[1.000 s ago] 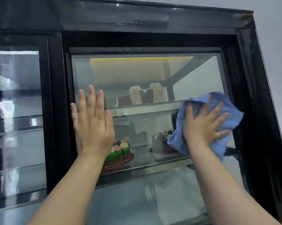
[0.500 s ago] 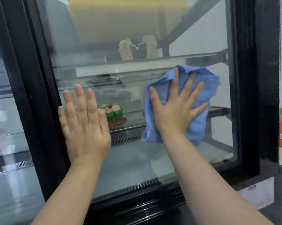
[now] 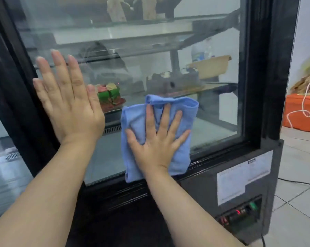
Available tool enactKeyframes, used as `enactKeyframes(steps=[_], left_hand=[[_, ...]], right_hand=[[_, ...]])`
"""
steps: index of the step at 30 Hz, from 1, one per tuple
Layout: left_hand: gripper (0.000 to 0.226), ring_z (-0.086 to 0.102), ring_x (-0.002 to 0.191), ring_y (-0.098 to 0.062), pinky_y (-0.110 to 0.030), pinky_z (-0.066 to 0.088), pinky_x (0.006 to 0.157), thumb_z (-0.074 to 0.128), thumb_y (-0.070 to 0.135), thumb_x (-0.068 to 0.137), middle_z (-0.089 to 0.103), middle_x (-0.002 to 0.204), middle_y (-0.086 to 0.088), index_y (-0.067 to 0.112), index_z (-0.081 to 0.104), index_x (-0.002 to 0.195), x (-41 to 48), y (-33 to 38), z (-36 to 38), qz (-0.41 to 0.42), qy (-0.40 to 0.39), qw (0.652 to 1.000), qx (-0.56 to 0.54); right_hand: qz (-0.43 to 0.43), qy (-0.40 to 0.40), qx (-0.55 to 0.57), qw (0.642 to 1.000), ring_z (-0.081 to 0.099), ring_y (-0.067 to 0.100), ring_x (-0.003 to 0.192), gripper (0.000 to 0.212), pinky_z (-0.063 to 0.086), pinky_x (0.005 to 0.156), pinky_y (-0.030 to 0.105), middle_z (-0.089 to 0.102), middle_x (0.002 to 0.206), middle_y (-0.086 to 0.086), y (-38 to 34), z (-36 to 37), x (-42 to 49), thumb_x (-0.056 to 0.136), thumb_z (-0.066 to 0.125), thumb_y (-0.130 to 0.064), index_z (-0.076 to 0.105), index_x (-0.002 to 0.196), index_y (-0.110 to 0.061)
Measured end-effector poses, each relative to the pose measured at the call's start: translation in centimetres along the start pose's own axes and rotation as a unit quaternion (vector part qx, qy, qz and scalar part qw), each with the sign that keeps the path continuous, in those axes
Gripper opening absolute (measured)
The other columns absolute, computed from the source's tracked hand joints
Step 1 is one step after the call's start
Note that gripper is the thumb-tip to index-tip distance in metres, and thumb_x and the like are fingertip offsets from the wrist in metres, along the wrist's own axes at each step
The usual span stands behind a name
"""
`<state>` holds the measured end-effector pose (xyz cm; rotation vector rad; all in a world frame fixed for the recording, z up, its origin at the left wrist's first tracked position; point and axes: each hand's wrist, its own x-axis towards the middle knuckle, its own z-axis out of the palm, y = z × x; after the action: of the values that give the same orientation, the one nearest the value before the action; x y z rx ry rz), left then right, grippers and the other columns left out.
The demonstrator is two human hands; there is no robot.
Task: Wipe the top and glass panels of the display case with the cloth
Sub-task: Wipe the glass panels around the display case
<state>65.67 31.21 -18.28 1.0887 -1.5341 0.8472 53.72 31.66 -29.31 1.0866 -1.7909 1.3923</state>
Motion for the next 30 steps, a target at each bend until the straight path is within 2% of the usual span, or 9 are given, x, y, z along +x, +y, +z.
enactKeyframes(steps=[3, 8, 14, 18, 21, 23, 25, 27, 30], left_hand=[[0.055, 0.004, 0.144, -0.041, -0.058, 0.005, 0.115, 0.009, 0.031, 0.1, 0.006, 0.158, -0.019, 0.009, 0.006, 0.15, 0.1, -0.1, 0.2, -0.009, 0.0, 1.0, -0.017], [0.056, 0.006, 0.144, -0.04, -0.059, 0.009, 0.114, 0.006, 0.033, 0.1, 0.007, 0.157, -0.02, 0.008, 0.005, 0.15, 0.2, -0.5, 1.0, -0.019, 0.004, 0.999, -0.035], [0.055, 0.01, 0.145, -0.038, -0.057, 0.016, 0.113, 0.006, 0.039, 0.101, 0.009, 0.158, -0.017, 0.016, 0.003, 0.151, 0.3, -1.3, 2.5, 0.009, 0.039, 0.996, -0.078], [0.054, 0.027, 0.137, -0.043, -0.057, 0.024, 0.11, 0.01, 0.046, 0.1, 0.019, 0.156, -0.012, 0.028, 0.005, 0.151, 0.8, -2.2, 2.9, 0.005, 0.016, 0.992, -0.124], [0.054, 0.006, 0.145, -0.037, -0.054, 0.003, 0.117, 0.019, 0.033, 0.101, 0.006, 0.159, -0.008, 0.017, 0.012, 0.151, 0.6, 3.1, 2.1, 0.171, 0.004, 0.983, -0.07], [0.056, -0.002, 0.146, -0.033, -0.047, -0.006, 0.118, 0.017, 0.031, 0.099, 0.004, 0.159, -0.01, 0.01, 0.01, 0.151, 1.0, 6.8, 2.2, 0.248, -0.023, 0.968, -0.03], [0.058, -0.006, 0.146, -0.03, -0.045, -0.008, 0.118, 0.016, 0.033, 0.098, 0.002, 0.16, -0.008, 0.011, 0.006, 0.151, 1.3, 8.4, 3.1, 0.233, -0.042, 0.971, -0.012], [0.058, -0.006, 0.146, -0.03, -0.047, -0.006, 0.118, 0.019, 0.031, 0.098, 0.002, 0.16, -0.008, 0.012, 0.007, 0.151, 1.2, 8.3, 3.8, 0.221, -0.038, 0.975, -0.001], [0.056, 0.001, 0.146, -0.034, -0.051, 0.0, 0.117, 0.021, 0.029, 0.1, 0.009, 0.159, -0.01, 0.01, 0.011, 0.151, 1.1, 8.2, 4.1, 0.25, 0.004, 0.968, 0.009]], right_hand=[[0.067, -0.035, 0.01, 0.997, 0.024, 0.036, 0.138, 0.075, 0.016, 0.103, 0.073, 0.035, 0.151, 0.01, 4.3, 0.3, -0.1, 0.08, 0.028, -0.073, 0.026, 0.145, -0.035], [0.311, -0.007, 0.051, 0.949, 0.0, 0.031, 0.147, 0.084, 0.008, 0.108, 0.069, 0.004, 0.161, 0.003, 6.1, -0.4, 5.1, 0.076, 0.006, -0.074, 0.009, 0.15, -0.036], [0.173, -0.031, 0.036, 0.984, 0.015, 0.035, 0.143, 0.07, 0.01, 0.104, 0.07, 0.027, 0.154, 0.01, -1.2, 0.5, -1.7, 0.09, 0.012, -0.07, 0.02, 0.147, -0.031], [0.319, -0.054, 0.075, 0.943, -0.004, 0.026, 0.147, 0.092, 0.002, 0.111, 0.065, 0.006, 0.16, 0.006, 10.4, -0.2, 2.9, 0.074, 0.002, -0.081, 0.016, 0.15, -0.031], [0.363, -0.009, 0.081, 0.928, 0.003, 0.029, 0.147, 0.101, 0.013, 0.109, 0.066, 0.007, 0.16, 0.008, 16.5, -1.2, 8.0, 0.073, -0.001, -0.082, 0.021, 0.15, -0.021], [0.339, 0.021, 0.042, 0.94, 0.011, 0.034, 0.145, 0.101, 0.019, 0.105, 0.068, 0.014, 0.159, 0.011, 16.8, -1.0, 8.7, 0.076, -0.006, -0.079, 0.028, 0.149, -0.017], [0.253, 0.026, 0.035, 0.966, 0.014, 0.038, 0.144, 0.096, 0.018, 0.104, 0.071, 0.019, 0.157, 0.013, 15.8, -0.9, 7.7, 0.082, -0.005, -0.078, 0.031, 0.147, -0.017], [0.041, 0.001, 0.03, 0.999, 0.008, 0.037, 0.145, 0.078, 0.006, 0.109, 0.069, 0.018, 0.158, 0.009, 14.3, -0.6, 5.4, 0.087, 0.011, -0.074, 0.027, 0.148, -0.028], [-0.24, 0.005, 0.029, 0.97, 0.017, 0.031, 0.144, 0.065, 0.007, 0.106, 0.073, 0.023, 0.155, -0.001, 14.0, -0.6, 3.5, 0.085, 0.031, -0.073, 0.03, 0.142, -0.043]])
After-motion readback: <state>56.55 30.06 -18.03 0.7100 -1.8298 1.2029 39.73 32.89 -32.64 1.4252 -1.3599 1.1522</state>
